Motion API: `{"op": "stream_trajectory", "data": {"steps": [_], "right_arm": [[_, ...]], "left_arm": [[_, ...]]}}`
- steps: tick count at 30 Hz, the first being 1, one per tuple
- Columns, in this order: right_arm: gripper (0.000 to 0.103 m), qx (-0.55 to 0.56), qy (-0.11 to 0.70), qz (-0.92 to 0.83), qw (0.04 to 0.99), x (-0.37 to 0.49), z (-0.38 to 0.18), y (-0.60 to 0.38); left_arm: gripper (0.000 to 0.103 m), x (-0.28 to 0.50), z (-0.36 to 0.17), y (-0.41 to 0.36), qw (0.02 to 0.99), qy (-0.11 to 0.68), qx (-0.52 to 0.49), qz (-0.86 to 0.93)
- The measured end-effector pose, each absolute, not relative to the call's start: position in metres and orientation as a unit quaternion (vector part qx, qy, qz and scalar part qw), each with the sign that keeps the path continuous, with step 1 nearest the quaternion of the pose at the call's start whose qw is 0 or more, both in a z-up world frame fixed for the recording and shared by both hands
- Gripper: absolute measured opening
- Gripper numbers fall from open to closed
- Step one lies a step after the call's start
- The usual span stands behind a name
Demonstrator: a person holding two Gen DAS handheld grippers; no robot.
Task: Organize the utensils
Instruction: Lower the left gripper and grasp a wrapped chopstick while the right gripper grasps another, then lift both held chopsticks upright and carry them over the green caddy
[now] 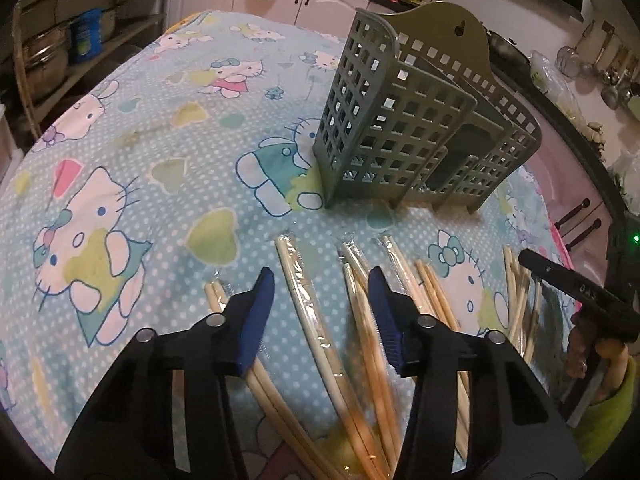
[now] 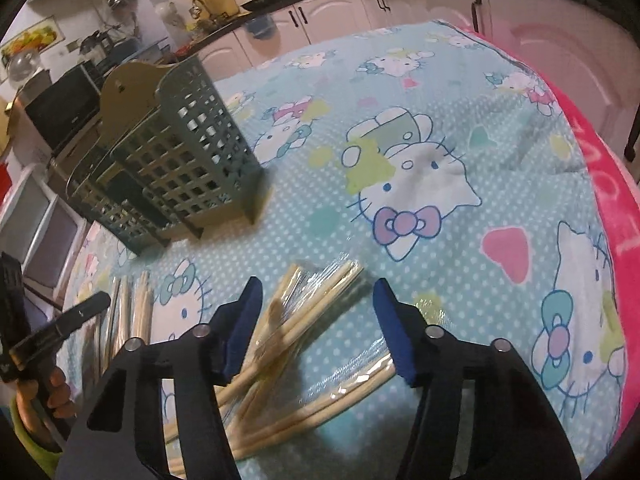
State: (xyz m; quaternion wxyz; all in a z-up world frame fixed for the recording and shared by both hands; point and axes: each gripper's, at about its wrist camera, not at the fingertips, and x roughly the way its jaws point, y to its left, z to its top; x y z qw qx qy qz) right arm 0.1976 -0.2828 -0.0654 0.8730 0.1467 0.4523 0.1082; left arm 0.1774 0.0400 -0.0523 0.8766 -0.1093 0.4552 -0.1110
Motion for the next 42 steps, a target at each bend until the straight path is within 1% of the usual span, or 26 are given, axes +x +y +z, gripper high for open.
{"op": "stream_trajectory", "data": {"steps": [4,6,11,13,14,15,17,18,21,25,27,42], "right_arm": [[0.045,0.167,0.453,0.108,0.869,0.205,-0.067,-0.291],[0.038,0.172,0.454,0.109,0.868,0.208,-0.067,-0.295],[0.027,0.182,0.454,0.115,0.864,0.213,-0.066,-0.3],[0.022,0.184,0.453,0.119,0.864,0.215,-0.065,-0.301],[0.02,0.184,0.452,0.121,0.864,0.215,-0.065,-0.3],[0.018,0.183,0.45,0.125,0.865,0.215,-0.063,-0.3],[0.017,0.181,0.442,0.133,0.868,0.214,-0.059,-0.3],[0.014,0.18,0.439,0.135,0.87,0.214,-0.056,-0.299],[0.011,0.175,0.428,0.145,0.875,0.213,-0.048,-0.298],[0.01,0.168,0.416,0.158,0.88,0.21,-0.037,-0.295],[0.01,0.164,0.409,0.166,0.882,0.208,-0.029,-0.294],[0.006,0.129,0.344,0.222,0.903,0.181,0.036,-0.269]], "left_arm": [[0.037,0.184,-0.059,0.038,0.871,0.466,-0.11,-0.111],[0.037,0.186,-0.061,0.038,0.87,0.467,-0.112,-0.108],[0.035,0.192,-0.065,0.042,0.867,0.47,-0.127,-0.106],[0.03,0.196,-0.067,0.045,0.865,0.474,-0.131,-0.103],[0.025,0.198,-0.067,0.047,0.864,0.476,-0.133,-0.099],[0.023,0.2,-0.068,0.048,0.862,0.478,-0.137,-0.096],[0.018,0.204,-0.069,0.051,0.86,0.481,-0.14,-0.093],[0.012,0.205,-0.069,0.052,0.86,0.483,-0.137,-0.088],[0.008,0.207,-0.069,0.053,0.862,0.482,-0.133,-0.083],[0.006,0.204,-0.065,0.053,0.867,0.473,-0.133,-0.082],[0.004,0.202,-0.059,0.053,0.871,0.463,-0.136,-0.086],[0.002,0.162,0.052,0.043,0.933,0.32,-0.12,-0.113]]}}
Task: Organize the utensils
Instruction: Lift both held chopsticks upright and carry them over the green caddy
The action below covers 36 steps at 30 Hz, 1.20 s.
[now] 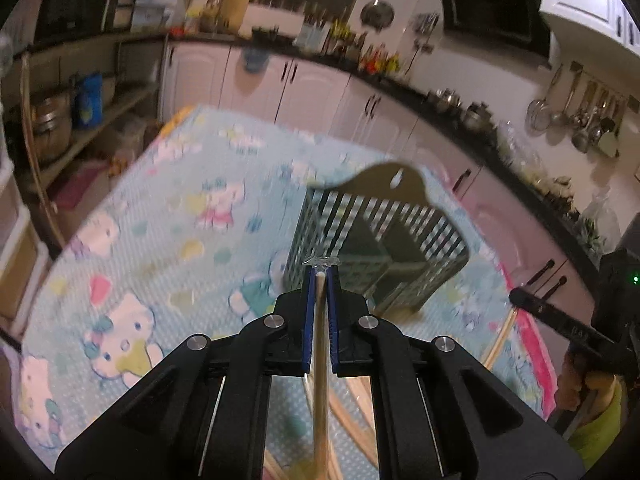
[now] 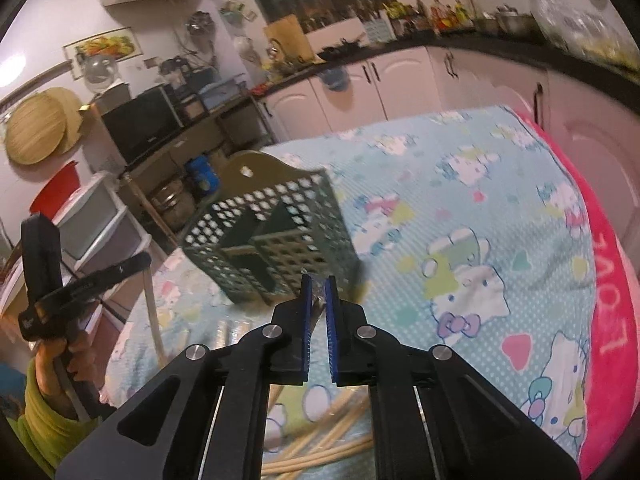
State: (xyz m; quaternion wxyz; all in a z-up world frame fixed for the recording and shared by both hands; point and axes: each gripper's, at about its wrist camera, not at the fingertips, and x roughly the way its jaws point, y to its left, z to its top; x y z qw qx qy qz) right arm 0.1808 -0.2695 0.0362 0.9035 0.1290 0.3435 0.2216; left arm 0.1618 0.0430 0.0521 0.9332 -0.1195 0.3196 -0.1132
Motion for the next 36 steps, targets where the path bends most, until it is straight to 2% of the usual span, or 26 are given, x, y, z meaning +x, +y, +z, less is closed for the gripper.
{"op": "stream_trajectory", "data": {"steps": [18,36], "right_arm": [[0.004,0.087,0.24,0.253,0.933,0.166,0.129,-0.246],[0.004,0.101,0.142,0.22,0.96,0.217,0.207,-0.264]], "left_arm": [[0.002,0.16,0.133,0.028,0.957,0.218,-0.129,-0.139],[0.002,0.194,0.182,0.029,0.978,0.13,-0.143,-0.084]]}}
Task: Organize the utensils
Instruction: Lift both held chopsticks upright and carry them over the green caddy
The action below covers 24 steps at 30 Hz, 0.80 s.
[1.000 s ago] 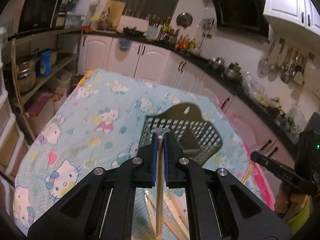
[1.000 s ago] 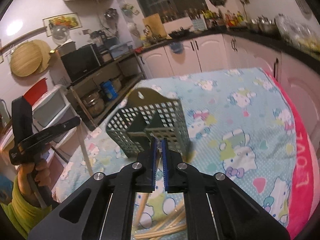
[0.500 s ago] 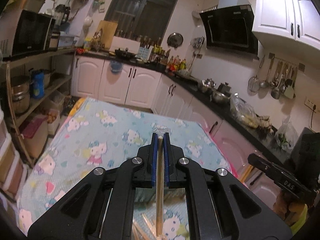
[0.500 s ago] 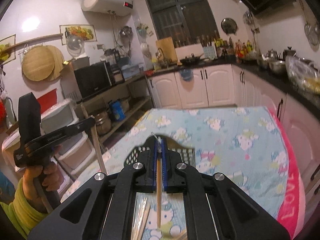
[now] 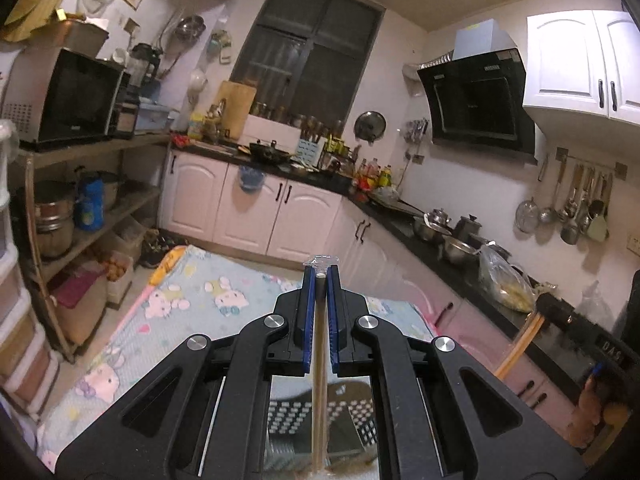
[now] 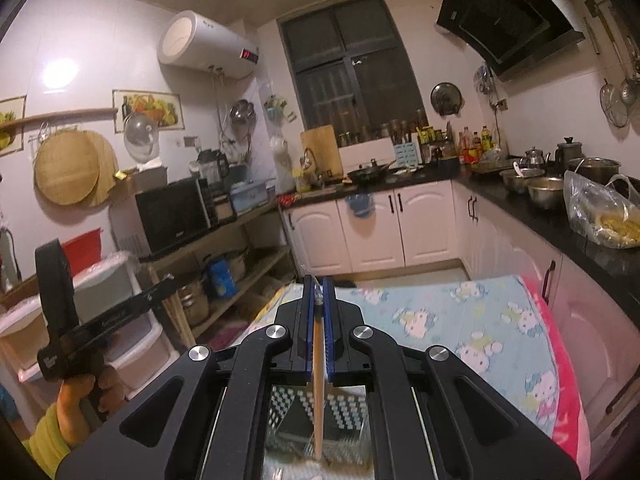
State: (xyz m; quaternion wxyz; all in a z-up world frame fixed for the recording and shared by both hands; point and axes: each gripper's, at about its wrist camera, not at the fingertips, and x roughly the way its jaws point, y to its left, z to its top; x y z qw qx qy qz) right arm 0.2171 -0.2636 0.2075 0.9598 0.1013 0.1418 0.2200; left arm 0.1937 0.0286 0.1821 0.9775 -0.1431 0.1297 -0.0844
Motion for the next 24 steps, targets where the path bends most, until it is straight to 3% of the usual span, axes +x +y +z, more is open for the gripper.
{"op": "stream_trajectory", "data": {"steps": [10,24], "right_arm": [[0.004,0.099,0.13,0.205,0.965,0.241,0.201,-0.258],[0.004,0.11,0.15,0.196,0.963,0.266,0.137,-0.249]], "left_arm": [[0.002,0.209,0.173,0.02,0.982,0.116,-0.128,-0.071],[0.002,0.226,0.125,0.025,0.985,0.109,-0.128,-0.048]]}}
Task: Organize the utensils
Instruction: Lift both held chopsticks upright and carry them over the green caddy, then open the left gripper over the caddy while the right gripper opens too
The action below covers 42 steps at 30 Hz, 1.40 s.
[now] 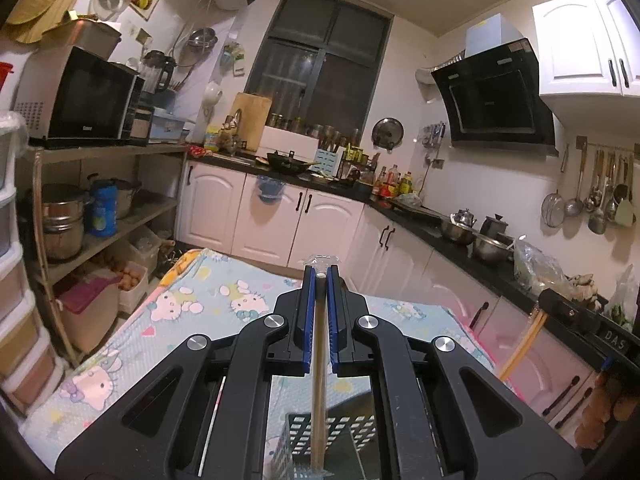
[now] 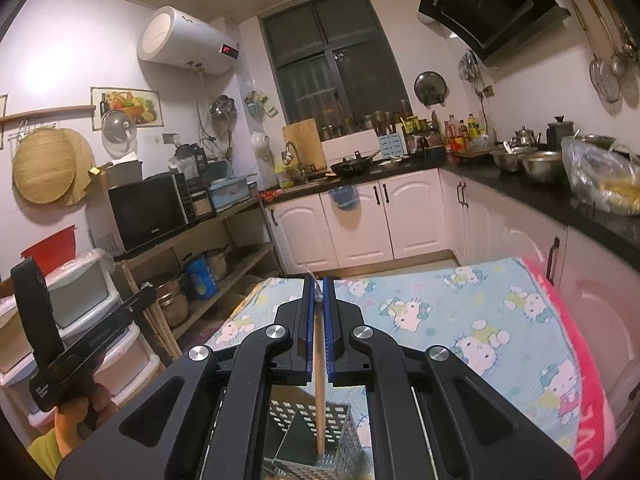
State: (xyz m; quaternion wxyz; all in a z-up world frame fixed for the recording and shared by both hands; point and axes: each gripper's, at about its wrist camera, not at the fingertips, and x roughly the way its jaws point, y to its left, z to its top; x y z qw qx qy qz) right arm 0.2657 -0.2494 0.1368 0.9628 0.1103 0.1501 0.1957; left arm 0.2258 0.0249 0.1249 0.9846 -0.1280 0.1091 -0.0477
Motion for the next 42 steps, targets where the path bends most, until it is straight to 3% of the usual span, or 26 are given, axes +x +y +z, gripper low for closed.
{"op": "stream_trajectory", "data": {"steps": [20,24,34,42], "right_arm": [[0.005,0.129,0.18,0.183,0.958,0.252,0.088,-0.257],[0.021,0.137,0.186,0.184,0.955,0.247,0.084,-0.261],[0.029,0.136,0.201,0.181,0.953,0.234,0.075,-0.263],[0.037,0.13,0.214,0.18,0.951,0.223,0.068,-0.262]], "left_arm": [[0.002,0.22,0.081,0.033,0.979,0.142,-0.136,-0.058],[0.002,0.218,0.076,0.034,0.977,0.151,-0.136,-0.058],[0.002,0.21,0.071,0.038,0.972,0.172,-0.143,-0.066],[0.02,0.199,0.069,0.039,0.968,0.186,-0.149,-0.08]]}}
